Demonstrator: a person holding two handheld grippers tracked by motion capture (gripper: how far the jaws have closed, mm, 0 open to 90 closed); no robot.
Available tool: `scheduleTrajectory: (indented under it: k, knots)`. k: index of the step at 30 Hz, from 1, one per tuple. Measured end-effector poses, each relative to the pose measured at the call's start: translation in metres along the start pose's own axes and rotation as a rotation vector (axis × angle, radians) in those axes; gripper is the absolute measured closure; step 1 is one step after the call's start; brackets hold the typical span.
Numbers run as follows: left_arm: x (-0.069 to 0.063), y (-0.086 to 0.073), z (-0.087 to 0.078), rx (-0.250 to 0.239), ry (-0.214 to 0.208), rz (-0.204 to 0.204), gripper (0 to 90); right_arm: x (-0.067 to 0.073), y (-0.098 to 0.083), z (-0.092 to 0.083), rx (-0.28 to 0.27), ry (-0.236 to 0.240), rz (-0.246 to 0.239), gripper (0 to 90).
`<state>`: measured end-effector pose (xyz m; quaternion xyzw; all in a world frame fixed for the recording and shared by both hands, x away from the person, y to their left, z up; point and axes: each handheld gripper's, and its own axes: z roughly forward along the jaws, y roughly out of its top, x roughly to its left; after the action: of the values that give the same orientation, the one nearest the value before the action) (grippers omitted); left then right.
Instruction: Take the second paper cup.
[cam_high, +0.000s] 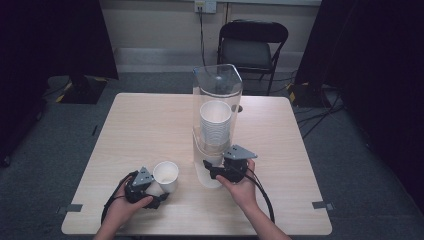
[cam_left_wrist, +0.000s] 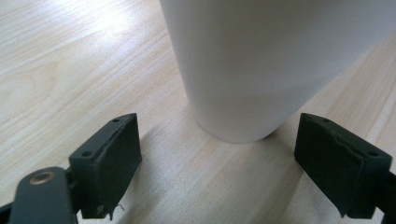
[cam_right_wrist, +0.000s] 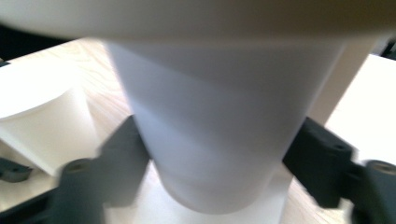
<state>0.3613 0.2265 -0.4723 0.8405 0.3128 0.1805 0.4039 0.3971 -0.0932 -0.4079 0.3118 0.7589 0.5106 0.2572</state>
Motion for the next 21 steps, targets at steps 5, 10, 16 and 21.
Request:
scheduleTrajectory:
  k: [5,10,16,21]
  knots:
    - [0.000,0.000,0.000,0.001,0.004,0.003,14.1,0.004,0.003,-0.003,-0.006,0.002,0.001,22.2]
    - [0.000,0.000,0.000,0.002,0.004,0.003,14.1,0.004,0.015,-0.009,-0.019,-0.003,-0.015,22.3]
    - [0.000,0.000,0.000,0.000,0.003,0.001,14.0,0.000,0.029,-0.013,-0.037,-0.003,-0.020,22.2]
    - [0.000,0.000,0.000,0.004,0.003,0.005,14.0,0.002,0.035,-0.013,-0.042,0.003,-0.009,25.3]
